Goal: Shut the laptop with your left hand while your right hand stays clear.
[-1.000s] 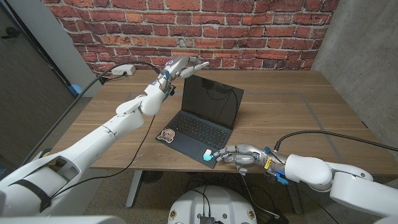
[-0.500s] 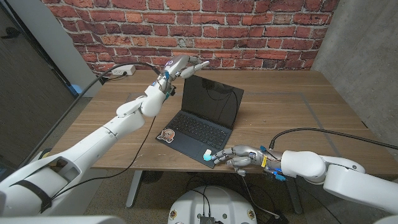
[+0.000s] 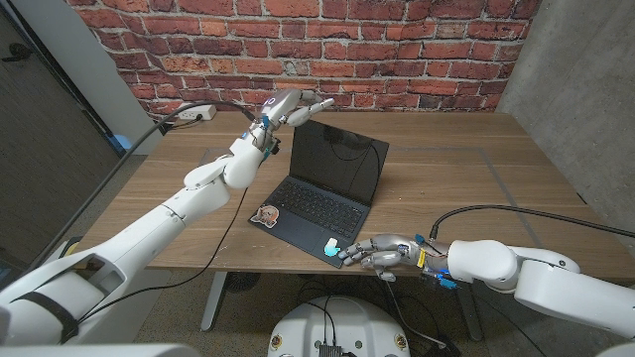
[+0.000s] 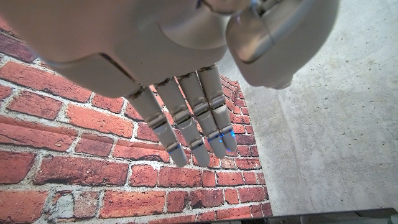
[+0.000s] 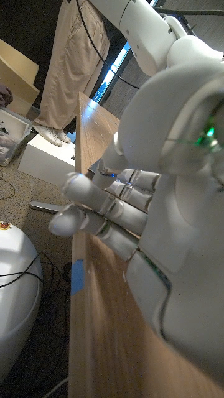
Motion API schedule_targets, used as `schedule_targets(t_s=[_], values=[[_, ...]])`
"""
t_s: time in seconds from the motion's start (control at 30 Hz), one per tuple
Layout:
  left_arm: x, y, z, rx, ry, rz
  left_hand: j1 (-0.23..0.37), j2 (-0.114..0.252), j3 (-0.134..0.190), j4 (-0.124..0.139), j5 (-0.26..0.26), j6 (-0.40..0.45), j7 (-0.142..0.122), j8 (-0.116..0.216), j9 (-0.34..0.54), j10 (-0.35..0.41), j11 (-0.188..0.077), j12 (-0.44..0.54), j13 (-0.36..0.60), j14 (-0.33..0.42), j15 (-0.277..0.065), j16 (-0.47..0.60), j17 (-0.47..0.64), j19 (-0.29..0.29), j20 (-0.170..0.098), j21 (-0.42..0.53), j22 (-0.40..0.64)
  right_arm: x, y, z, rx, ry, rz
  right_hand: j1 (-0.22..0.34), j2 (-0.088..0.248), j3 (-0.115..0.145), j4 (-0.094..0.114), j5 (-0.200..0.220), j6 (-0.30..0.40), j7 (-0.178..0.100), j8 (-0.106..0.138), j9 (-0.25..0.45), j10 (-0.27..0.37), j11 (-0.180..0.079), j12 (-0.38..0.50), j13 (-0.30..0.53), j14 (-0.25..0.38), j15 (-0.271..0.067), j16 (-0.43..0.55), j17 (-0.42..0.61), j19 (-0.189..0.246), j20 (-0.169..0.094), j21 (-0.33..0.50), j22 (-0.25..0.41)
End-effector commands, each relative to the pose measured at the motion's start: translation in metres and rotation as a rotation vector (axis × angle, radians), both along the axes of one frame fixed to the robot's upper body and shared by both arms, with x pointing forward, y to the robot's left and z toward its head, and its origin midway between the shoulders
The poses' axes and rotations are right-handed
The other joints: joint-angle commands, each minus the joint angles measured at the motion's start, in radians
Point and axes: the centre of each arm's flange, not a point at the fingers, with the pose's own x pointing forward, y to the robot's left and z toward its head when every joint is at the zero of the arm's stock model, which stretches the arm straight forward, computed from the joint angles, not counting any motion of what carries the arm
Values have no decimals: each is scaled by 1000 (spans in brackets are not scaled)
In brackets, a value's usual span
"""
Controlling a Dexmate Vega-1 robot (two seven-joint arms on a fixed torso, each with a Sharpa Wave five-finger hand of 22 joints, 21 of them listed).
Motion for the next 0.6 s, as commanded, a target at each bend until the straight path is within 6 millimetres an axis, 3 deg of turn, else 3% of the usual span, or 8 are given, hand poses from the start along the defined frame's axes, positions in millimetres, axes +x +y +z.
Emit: schedule_targets(t_s=[0.03,0.13,0.23,0.3,0.47,0.5,0.57,0.6], values=[[-10,1,-2,-2,3,11,7,-3,-3,-2,4,-3,-5,-4,2,-4,-1,-6,6,-4,-97,-5,0,0,-2,-4,4,0,-1,-4,-16,6,-19,-33,-1,-1,13,16,-2,13,2,3,-4,2,6,2,4,-3,-16,-5,-17,-48,15,25],[-7,0,-3,-1,20,15,8,-1,-1,-2,5,-6,-7,-5,2,-5,-1,-7,6,-4,-97,-5,0,0,-2,-5,4,0,-1,-4,-22,10,-20,-61,-5,-11,23,21,-1,22,3,3,-3,2,6,2,7,-2,-20,-6,-30,-48,14,30],[-5,-1,-4,-1,24,17,9,0,-1,-2,5,-6,-7,-5,2,-5,-2,-7,7,-3,-97,-5,0,1,-2,-5,4,0,-1,-4,-25,12,-26,-100,-9,-34,48,17,-1,28,4,3,-2,3,6,2,3,-1,-28,-7,-36,-47,8,19],[-4,-2,-4,0,28,18,9,0,0,-2,5,-7,-6,-6,2,-6,-1,-8,7,-3,-97,-6,0,0,-2,-5,4,0,0,-4,-22,13,-29,-138,-9,-37,79,19,-1,33,4,2,-2,10,6,1,0,0,-30,-2,-40,-45,19,44],[-3,-5,-2,7,31,25,11,2,2,-2,5,-10,-5,-8,2,-6,-2,-9,8,-4,-97,-7,0,-2,-1,-7,4,1,3,-2,-54,-21,-58,-205,-16,-45,131,18,0,41,5,2,-1,18,6,1,2,0,-39,-1,-59,-44,17,67],[-4,-6,-2,9,37,31,12,2,2,-2,5,-10,-6,-8,2,-7,-2,-10,8,-4,-97,-7,0,-2,0,-7,4,2,4,-1,-60,-26,-59,-237,-22,-53,157,15,5,45,6,1,4,23,7,1,1,1,-39,3,-59,-43,18,77],[-4,-7,-1,10,45,43,13,3,3,-2,4,-14,-4,-9,2,-13,-3,-13,8,-9,-97,-10,0,-4,0,-8,4,2,4,0,-55,-29,-59,-270,-27,-55,178,13,6,46,6,1,10,29,9,1,-1,1,-38,11,-66,-45,13,81],[-5,-8,1,16,47,54,14,3,4,-2,4,-16,-4,-10,2,-17,-5,-15,8,-16,-96,-13,-1,-6,0,-10,4,2,5,1,-51,-31,-62,-298,-25,-53,200,12,7,46,6,0,11,28,8,0,-1,1,-36,19,-66,-44,14,93]])
